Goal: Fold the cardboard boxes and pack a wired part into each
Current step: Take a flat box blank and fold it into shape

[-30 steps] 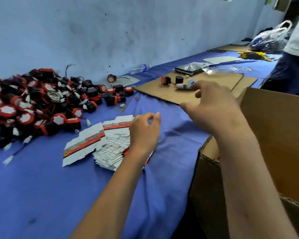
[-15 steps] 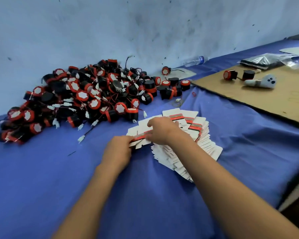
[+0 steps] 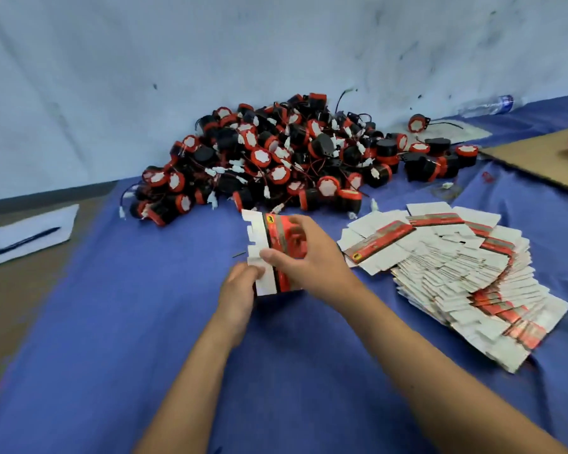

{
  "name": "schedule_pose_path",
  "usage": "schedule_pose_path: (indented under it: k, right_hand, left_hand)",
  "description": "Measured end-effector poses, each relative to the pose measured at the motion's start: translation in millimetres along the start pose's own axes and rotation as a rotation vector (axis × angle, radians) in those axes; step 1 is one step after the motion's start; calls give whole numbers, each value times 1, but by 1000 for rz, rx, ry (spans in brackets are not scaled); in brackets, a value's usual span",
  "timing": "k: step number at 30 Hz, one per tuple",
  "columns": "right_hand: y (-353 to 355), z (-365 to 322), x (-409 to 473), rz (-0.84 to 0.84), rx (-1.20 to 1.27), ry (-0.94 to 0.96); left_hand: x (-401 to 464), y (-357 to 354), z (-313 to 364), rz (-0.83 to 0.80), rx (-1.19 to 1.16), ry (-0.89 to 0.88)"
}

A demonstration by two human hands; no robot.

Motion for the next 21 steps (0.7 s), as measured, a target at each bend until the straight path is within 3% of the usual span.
schedule_pose_path:
  k: [3,9,15,21]
  right_hand:
    - [-34,7,-8,30,70,-24]
    - [-42,15,-10,232,55,-74]
    - [-35,20,-9,187,506,-224]
    - [-32,18,-12,129,547,-199]
  left_hand:
    - [0,19,-6,-133,-10,-103]
    - [8,26,-2,-214,-91,-231]
    - [5,28,-1,-172,-396,-106]
    - [-2,26,2,-142,-380,-66]
Point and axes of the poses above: each hand's wrist, its own x-axis towards the middle knuckle, its own y-axis out of the back of the hand, z = x × y, the point moved 2 cm from there along x, towards the middle knuckle, and after that the axes turned 1 degree about z, right-handed, at the moved point
